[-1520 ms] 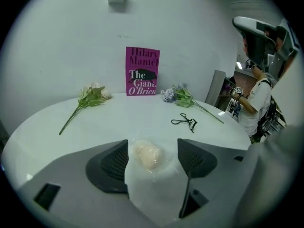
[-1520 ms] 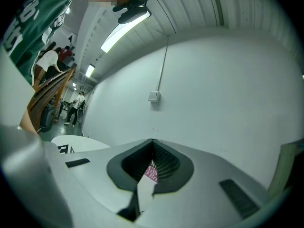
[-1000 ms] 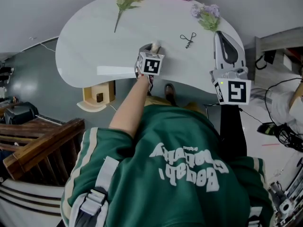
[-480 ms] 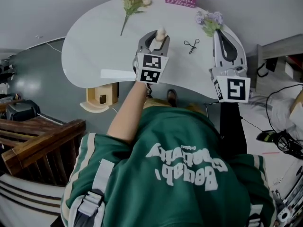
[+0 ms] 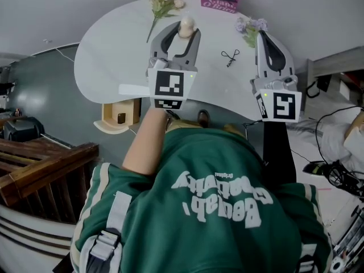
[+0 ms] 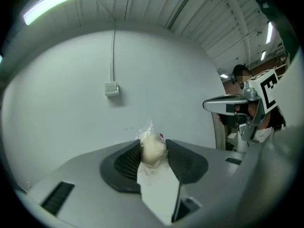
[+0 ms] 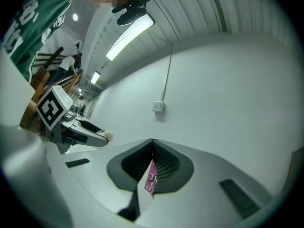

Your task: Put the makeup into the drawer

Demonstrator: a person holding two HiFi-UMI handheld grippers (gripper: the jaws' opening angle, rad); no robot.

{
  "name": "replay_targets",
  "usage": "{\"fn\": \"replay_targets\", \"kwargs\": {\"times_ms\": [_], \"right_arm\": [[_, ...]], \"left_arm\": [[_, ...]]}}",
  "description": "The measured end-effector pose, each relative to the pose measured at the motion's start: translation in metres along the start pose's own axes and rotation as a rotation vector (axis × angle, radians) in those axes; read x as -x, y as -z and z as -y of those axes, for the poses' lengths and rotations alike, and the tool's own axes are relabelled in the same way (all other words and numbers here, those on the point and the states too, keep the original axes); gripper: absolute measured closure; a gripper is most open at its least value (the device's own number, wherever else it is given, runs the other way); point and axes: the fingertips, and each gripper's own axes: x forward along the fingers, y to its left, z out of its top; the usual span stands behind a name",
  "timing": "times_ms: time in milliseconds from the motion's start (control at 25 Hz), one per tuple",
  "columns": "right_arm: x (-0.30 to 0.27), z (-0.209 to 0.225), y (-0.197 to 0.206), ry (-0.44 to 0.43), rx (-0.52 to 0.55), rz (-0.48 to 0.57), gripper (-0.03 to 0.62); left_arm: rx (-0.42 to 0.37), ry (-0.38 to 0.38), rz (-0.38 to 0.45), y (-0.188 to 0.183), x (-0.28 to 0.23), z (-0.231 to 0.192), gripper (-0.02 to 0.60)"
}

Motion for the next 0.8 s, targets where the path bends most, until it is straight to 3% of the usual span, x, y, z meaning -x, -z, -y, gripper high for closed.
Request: {"fn": "replay_targets", "kwargs": {"times_ms": [360,800], "right_arm": [[-0.023,-0.037,-0.012,-0.088,-0.025,0.035,0.585],[-0.076,-0.158,-0.023,-0.352,-0.05,0.062,0.585]], "left_arm": [[0.02,-0.101,-0.013,0.006,0.031,-0.034,0.402],[0.02,-0.337,-0.077,0.031,0.127,-0.123,0.402]]}}
